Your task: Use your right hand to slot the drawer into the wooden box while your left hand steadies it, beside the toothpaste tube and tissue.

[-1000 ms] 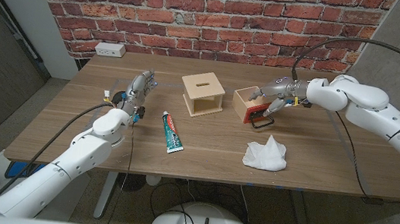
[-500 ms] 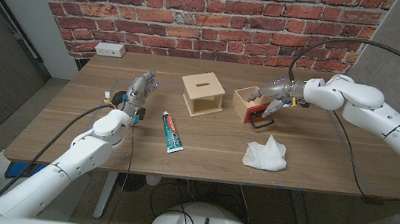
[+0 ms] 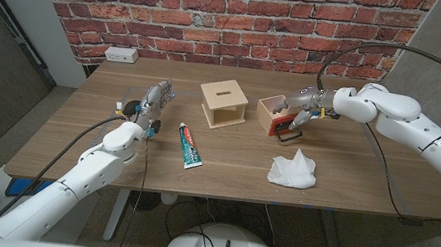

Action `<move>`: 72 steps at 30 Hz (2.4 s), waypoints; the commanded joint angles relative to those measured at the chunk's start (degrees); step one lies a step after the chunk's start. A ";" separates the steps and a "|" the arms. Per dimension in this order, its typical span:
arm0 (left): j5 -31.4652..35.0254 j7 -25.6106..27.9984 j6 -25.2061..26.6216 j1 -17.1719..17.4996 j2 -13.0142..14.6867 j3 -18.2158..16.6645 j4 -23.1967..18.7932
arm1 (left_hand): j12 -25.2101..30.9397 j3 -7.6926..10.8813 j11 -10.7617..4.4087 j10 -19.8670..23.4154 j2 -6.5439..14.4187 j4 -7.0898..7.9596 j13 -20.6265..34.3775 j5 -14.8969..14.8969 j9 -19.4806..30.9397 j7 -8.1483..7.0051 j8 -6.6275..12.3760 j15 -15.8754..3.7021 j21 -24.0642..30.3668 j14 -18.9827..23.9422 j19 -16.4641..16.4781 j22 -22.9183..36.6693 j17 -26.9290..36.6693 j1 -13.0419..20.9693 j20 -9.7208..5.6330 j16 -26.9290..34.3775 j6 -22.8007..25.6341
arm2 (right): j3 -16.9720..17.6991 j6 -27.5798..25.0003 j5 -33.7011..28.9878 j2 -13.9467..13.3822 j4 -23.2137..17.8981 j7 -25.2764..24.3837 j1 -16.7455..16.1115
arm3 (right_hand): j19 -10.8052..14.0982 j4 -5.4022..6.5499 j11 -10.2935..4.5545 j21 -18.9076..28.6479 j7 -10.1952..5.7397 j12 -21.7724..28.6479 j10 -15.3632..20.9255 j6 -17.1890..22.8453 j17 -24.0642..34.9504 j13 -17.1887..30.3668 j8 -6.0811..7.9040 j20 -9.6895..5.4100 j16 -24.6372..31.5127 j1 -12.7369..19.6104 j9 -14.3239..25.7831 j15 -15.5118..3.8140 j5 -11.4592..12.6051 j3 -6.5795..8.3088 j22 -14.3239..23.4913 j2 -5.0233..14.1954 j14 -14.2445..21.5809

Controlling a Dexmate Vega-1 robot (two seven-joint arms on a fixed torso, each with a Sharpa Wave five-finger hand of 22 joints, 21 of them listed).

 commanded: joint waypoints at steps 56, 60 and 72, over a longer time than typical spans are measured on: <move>-1.24 -1.96 2.02 -3.56 -1.01 1.95 3.83 | 0.34 1.66 0.20 0.90 3.06 -0.49 0.22 -0.18 0.35 0.33 0.48 0.19 0.21 0.61 0.93 0.16 0.11 -0.70 -2.92 0.17 1.31 | -3.10 5.07 -1.84 2.68 6.32 -3.68 3.93 | 19.10 0.36 -0.63 5.89 -0.97 0.63 6.79 8.98 2.43 1.14 2.02 -9.15 3.77 4.13 0.41 -9.61 -0.20 -3.88 1.02 3.05 4.54; -1.30 -2.07 2.10 -3.71 -1.04 2.02 4.04 | 0.35 1.75 0.20 0.95 3.07 -0.52 0.23 -0.18 0.35 0.34 0.47 0.19 0.23 0.63 0.98 0.16 0.11 -0.69 -2.85 0.16 1.35 | -3.10 5.15 -1.58 2.76 6.61 -4.11 3.96 | 20.27 0.30 -0.65 6.03 -0.80 0.95 8.20 10.51 2.71 1.20 2.50 -10.59 4.57 4.84 0.46 -9.70 -0.14 -4.36 0.86 3.41 5.93; -1.64 -2.77 2.27 -4.22 -1.10 2.21 4.79 | 0.40 2.00 0.16 1.18 3.08 -0.70 0.24 -0.19 0.35 0.30 0.46 0.17 0.29 1.05 1.23 0.16 0.08 -0.62 -2.71 0.26 1.50 | -3.59 5.80 -2.20 3.03 7.51 -5.71 4.35 | 22.71 0.11 -0.71 6.22 -1.43 1.94 12.29 13.63 3.06 1.18 3.36 -12.18 6.37 7.05 0.47 -10.21 0.14 -4.58 0.63 4.69 10.39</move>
